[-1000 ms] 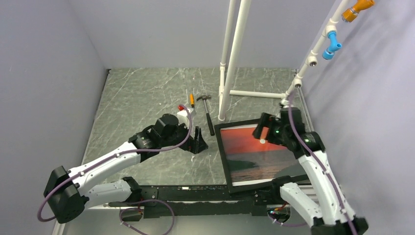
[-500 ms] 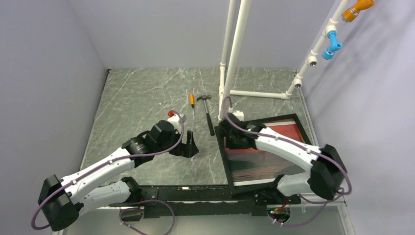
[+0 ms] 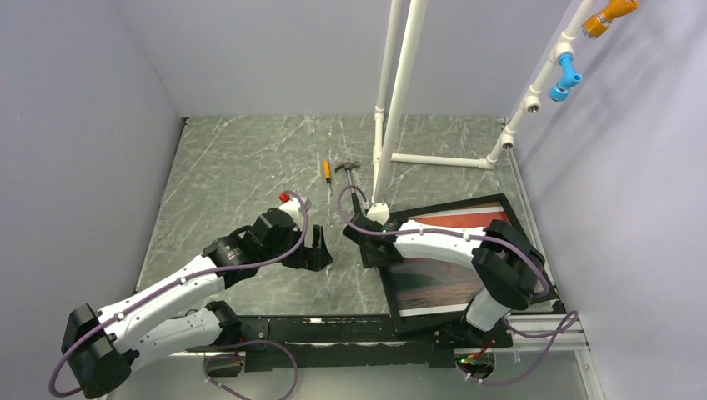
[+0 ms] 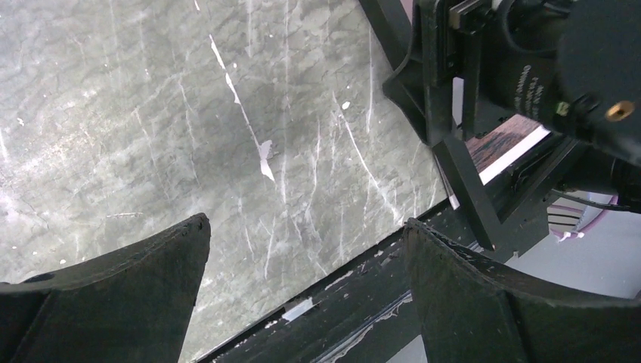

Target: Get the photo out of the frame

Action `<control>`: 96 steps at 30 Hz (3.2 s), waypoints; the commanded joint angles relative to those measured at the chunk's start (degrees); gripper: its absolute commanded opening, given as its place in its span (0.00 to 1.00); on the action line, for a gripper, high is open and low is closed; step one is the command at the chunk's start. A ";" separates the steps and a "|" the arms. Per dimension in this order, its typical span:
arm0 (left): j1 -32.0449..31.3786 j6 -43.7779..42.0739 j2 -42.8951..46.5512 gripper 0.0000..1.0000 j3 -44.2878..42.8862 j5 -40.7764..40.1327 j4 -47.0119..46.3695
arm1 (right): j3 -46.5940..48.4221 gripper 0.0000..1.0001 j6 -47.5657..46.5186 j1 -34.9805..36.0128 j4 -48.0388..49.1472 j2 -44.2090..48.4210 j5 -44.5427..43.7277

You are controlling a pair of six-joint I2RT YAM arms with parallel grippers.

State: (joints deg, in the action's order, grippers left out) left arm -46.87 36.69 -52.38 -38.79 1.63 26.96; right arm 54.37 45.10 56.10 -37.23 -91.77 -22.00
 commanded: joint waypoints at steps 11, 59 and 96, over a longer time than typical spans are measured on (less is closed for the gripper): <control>-0.03 0.30 2.03 1.00 -1.58 -0.83 1.41 | 1.13 0.05 12.32 3.76 -4.88 9.81 -12.80; -0.61 -6.87 -2.96 0.99 -6.43 11.95 -17.36 | 29.51 0.00 1.33 9.42 5.03 11.24 -17.81; 0.57 -10.75 23.82 0.00 -14.56 -11.27 26.97 | -7.42 0.99 -24.97 -20.33 18.96 45.25 1.93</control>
State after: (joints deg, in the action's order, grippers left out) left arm -46.92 29.21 -29.56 -51.59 -4.16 49.12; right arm 58.98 22.22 44.51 -23.68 -52.82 -26.59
